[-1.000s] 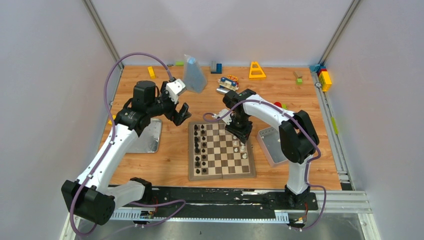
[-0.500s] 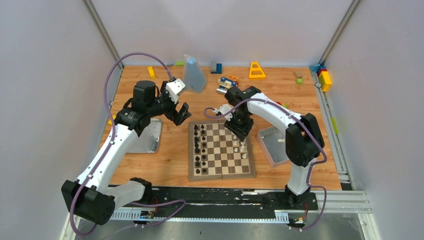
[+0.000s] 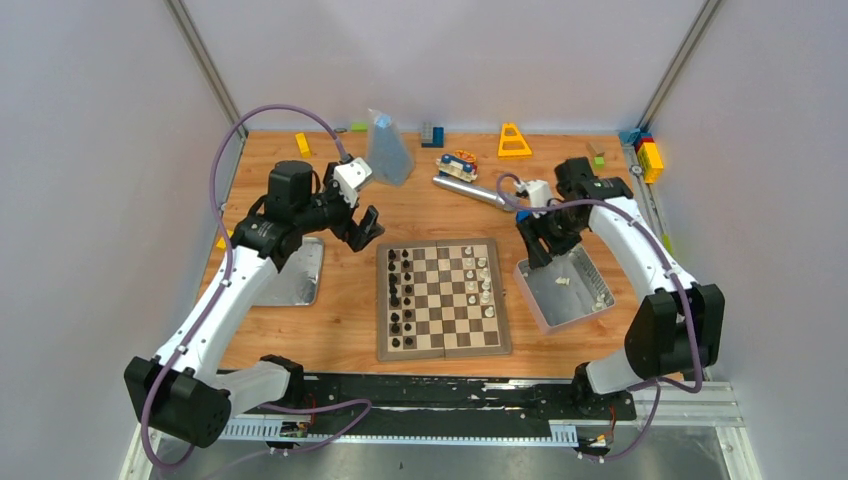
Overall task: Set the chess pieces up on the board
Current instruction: Pick up the chess piece from the storage box.
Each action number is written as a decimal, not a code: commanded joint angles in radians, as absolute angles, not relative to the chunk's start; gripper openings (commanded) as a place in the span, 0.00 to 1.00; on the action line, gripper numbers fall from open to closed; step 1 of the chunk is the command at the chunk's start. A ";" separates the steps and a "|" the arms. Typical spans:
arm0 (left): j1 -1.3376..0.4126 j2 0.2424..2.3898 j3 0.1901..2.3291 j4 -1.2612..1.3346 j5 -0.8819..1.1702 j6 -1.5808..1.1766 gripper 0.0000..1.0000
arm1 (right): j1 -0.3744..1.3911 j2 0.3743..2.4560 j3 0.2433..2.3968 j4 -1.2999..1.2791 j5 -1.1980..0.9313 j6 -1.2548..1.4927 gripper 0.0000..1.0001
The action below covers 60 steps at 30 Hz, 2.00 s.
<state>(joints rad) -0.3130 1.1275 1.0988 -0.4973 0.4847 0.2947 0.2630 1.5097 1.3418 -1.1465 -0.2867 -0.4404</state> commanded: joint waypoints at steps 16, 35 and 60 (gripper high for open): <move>-0.305 1.193 1.116 -0.443 0.557 0.331 1.00 | -0.114 1.529 0.969 -0.757 -0.284 -0.862 0.62; -0.305 1.252 1.120 -0.424 0.545 0.360 1.00 | -0.112 1.587 0.935 -0.751 -0.340 -0.990 0.46; -0.305 1.264 1.105 -0.402 0.588 0.378 1.00 | -0.098 1.578 0.972 -0.837 -0.409 -0.979 0.08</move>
<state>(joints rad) -0.3122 1.2655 1.0988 -0.4564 0.5415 0.3481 -0.1051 1.6012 0.9363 -0.7879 -0.3523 -0.9707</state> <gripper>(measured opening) 0.998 0.225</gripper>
